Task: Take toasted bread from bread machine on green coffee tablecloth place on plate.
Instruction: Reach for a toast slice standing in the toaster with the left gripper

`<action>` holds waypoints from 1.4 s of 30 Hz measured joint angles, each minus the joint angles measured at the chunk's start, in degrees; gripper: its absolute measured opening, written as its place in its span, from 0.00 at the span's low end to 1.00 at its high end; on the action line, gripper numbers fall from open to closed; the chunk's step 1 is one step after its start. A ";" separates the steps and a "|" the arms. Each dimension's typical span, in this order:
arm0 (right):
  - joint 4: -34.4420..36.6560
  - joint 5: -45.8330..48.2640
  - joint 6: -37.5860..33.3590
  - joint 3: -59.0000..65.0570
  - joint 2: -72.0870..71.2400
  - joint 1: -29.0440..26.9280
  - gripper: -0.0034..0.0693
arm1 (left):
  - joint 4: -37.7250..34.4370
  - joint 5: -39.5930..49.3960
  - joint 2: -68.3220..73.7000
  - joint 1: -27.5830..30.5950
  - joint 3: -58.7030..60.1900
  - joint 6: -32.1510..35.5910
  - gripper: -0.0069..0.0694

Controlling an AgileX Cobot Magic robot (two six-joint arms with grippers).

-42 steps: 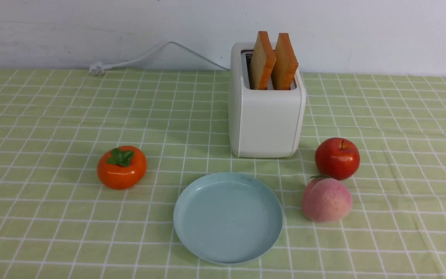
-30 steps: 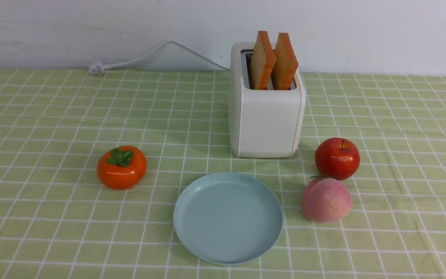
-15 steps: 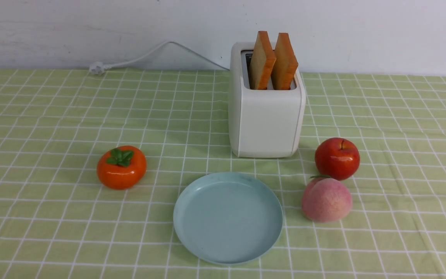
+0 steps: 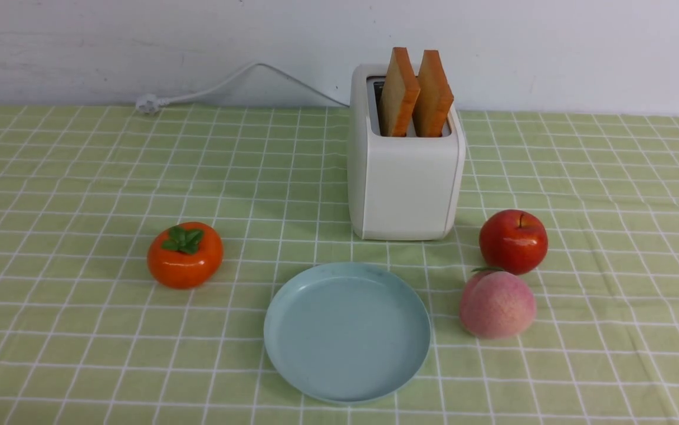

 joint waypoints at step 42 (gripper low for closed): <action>-0.42 -20.50 26.65 -7.85 4.92 0.00 0.05 | -49.82 -6.03 55.34 -26.43 -39.05 62.18 0.07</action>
